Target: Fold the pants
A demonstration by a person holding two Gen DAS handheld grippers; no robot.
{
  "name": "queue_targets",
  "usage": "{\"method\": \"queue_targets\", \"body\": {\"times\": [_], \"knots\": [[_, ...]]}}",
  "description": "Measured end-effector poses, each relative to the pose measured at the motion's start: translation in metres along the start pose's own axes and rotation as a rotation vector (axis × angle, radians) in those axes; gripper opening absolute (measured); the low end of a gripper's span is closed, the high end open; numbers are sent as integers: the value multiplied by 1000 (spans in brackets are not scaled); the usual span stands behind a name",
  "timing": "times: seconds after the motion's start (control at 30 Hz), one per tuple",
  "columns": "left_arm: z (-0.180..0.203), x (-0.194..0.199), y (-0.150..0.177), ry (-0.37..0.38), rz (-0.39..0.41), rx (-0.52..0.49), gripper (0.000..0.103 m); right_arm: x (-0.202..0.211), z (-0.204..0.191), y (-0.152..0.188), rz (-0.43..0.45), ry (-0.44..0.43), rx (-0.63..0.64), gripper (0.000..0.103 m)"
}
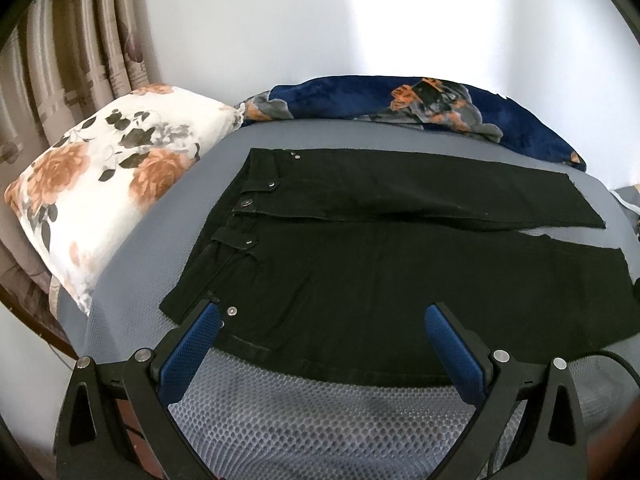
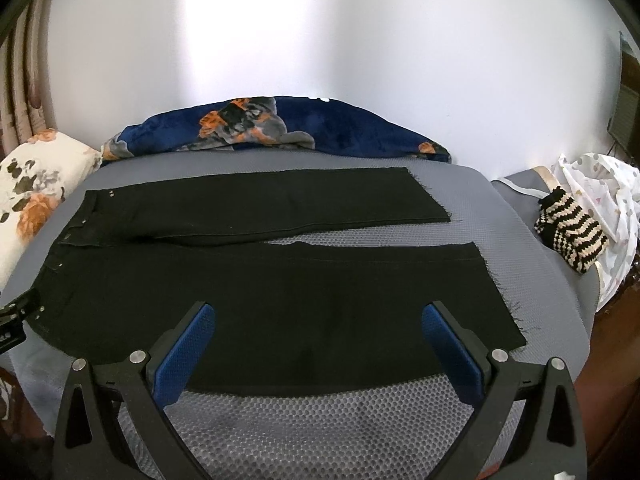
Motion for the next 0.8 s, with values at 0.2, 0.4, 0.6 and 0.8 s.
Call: {"method": "queue_targets", "body": {"times": [0.2,0.4,0.6,0.8], "knots": [[0,1,0,0,3,-8,102,2,-1,1,2,-4,3,103],[0,2,0,-1,7,-10,102,2,0,2,-2,-8,-3,103],[0,2,2,0,8,-13,102,2,-2,5,-6,-19,-1,103],[0,2,1,0,7,-11,102,1,-2,7,-12,-21,1,103]]}}
Point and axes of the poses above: each gripper's, at about its wrist camera, not at the fingertips, and x roughly against the way its jaws point, z to its right, y to its underside, the point moved 6 cm from there along -x, roughly the way its jaws point, and after that the axes turned 9 degrees about -z, right-handed, at the moved point
